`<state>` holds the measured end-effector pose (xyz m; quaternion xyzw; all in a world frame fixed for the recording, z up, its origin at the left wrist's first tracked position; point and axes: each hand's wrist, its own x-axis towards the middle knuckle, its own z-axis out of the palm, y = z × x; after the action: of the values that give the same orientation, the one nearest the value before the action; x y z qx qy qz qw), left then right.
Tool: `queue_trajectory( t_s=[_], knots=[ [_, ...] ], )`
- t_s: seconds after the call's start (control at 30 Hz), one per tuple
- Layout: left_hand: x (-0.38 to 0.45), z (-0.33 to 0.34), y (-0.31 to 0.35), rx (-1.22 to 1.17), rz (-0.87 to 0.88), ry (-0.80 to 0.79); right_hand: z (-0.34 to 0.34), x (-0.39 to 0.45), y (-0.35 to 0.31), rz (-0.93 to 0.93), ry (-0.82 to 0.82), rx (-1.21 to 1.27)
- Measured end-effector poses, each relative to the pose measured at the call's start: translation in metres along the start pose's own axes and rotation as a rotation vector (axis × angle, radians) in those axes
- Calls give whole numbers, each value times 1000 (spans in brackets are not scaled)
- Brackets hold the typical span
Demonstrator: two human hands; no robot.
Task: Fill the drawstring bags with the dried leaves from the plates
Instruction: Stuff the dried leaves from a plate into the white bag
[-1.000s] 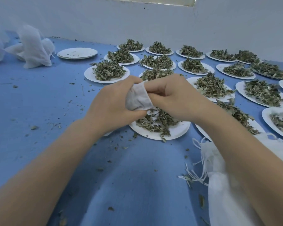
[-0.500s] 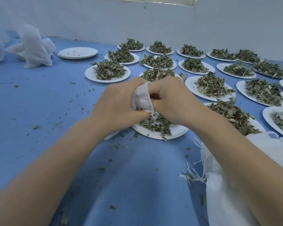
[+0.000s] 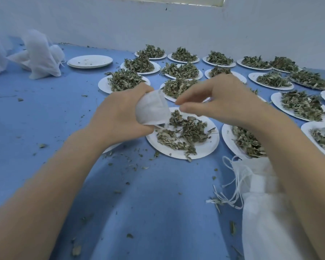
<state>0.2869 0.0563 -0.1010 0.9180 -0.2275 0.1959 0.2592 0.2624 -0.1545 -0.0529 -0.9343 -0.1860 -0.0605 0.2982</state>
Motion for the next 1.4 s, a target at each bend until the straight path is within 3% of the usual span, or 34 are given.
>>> queue_trajectory(
  t_s=[0.1, 0.2, 0.4, 0.67, 0.93, 1.07, 1.13, 1.2, 1.4],
  knots=[
    [0, 3, -6, 15, -22, -59, 5, 3, 9, 198, -233, -399],
    [0, 6, -8, 4, -28, -69, 14, 5, 13, 275, -349, -545],
    [0, 8, -11, -34, -41, -86, 17, 7, 15, 180, -275, -435],
    [-1, 8, -8, -27, -29, -84, -3, 4, 8, 46, -17, -278],
    [-2, 7, 4, 16, 7, -91, 12, 6, -22, -204, -149, -550],
    [-1, 8, 9, 8, 26, -98, 20, 3, -24, -208, 33, -181],
    [-1, 8, 8, -31, 42, -66, 21, 1, -21, -140, 20, 121],
    [-1, 8, 6, -89, 32, -27, 22, 2, -17, -119, -28, 251],
    [-2, 8, 10, -173, 28, 2, 43, 5, -16, -243, 148, -67]
  ],
)
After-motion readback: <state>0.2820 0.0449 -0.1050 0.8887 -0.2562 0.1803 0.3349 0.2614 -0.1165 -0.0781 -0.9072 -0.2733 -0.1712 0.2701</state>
